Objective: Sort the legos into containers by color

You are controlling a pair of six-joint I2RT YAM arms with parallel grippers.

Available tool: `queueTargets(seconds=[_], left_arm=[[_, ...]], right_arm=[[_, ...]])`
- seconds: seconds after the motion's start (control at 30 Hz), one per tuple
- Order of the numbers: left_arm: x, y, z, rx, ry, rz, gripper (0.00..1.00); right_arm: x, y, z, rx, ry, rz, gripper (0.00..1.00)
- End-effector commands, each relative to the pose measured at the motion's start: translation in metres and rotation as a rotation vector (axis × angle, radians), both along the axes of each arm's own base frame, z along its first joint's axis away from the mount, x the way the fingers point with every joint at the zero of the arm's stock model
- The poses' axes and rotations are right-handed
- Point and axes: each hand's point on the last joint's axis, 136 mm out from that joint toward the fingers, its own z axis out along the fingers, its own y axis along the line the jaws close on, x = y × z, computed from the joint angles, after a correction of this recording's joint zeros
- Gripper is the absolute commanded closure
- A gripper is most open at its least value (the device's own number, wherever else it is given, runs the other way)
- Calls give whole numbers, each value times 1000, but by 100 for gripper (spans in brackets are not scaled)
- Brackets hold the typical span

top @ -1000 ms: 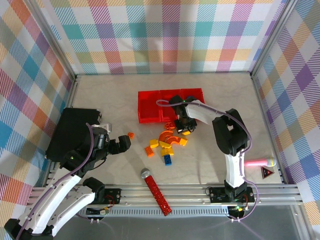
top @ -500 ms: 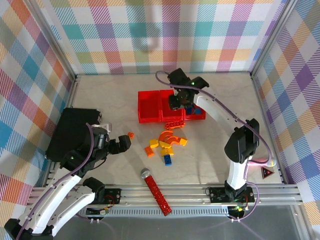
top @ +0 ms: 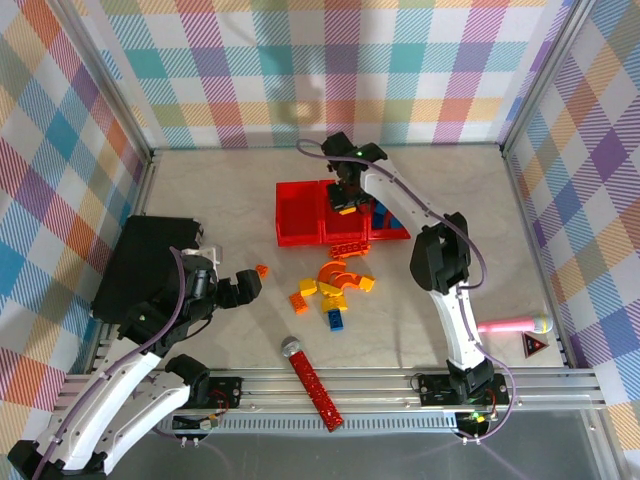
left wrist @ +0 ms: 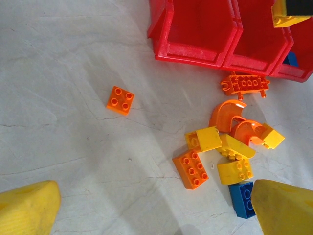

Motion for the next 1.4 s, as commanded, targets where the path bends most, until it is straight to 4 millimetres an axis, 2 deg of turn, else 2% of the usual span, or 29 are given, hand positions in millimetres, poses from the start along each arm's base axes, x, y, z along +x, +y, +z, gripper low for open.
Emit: queueTargets(seconds=[0.0,0.23,0.4,0.87,1.03,1.3,1.37], left_arm=[[0,-2,3,6,-20,-15,0],[0,-4,3,6,-10,-24,0],[0,-3,3,7,-12,-20,0],[-1,-2,2,7,-3,-14,0],[-4,0,3,-3,-6,-4,0],[-5,1,4,-7,-10,2,0],[-5,1,4,-10,-10,2,0]], right_arm=[[4,-1,9,13,-6,29,60],[7,4,-19,16,44,35,60],[6,10,-26,46,63,34,60],[0,11,-52,32,121,43,52],[-1,12,-52,41,128,46,48],[-2,14,-30,53,113,55,42],[-4,14,-19,59,100,57,42]])
